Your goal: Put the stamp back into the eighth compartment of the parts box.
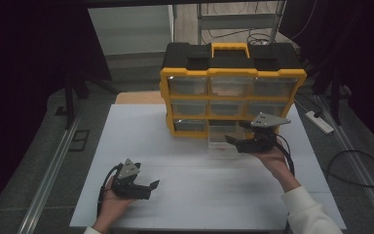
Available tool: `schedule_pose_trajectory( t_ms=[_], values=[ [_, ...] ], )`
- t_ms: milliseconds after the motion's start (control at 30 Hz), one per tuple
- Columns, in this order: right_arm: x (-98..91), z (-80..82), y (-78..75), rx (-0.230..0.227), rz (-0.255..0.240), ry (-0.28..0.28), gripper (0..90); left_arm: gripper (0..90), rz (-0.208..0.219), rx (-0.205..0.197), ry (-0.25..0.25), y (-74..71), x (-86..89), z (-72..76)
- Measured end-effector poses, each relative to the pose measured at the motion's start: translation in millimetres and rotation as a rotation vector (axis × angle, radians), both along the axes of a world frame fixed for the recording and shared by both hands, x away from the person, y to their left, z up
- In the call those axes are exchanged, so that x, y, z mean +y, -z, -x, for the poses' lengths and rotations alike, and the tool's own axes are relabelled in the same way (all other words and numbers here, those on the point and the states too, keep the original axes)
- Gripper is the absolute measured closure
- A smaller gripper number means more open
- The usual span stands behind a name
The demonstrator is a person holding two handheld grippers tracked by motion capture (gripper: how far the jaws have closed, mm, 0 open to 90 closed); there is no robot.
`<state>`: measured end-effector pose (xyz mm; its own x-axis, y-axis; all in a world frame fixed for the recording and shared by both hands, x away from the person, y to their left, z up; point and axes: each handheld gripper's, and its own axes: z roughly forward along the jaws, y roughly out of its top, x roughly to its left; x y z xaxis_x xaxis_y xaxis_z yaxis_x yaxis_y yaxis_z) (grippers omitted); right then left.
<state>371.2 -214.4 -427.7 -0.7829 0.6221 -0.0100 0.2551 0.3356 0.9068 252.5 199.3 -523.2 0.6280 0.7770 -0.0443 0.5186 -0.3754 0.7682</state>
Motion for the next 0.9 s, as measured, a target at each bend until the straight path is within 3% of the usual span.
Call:
schedule_pose_trajectory(
  t_ms=[533,900],
  values=[
    [-28.3,50.9,9.6,-0.031,-0.001,0.024,18.9,5.4,0.002,-0.006,0.000,-0.4,-1.9,0.1],
    [-62.0,76.5,37.5,0.007,0.020,0.068,17.7,5.3,0.000,-0.006,0.000,0.3,-2.5,-0.3]
  ],
)
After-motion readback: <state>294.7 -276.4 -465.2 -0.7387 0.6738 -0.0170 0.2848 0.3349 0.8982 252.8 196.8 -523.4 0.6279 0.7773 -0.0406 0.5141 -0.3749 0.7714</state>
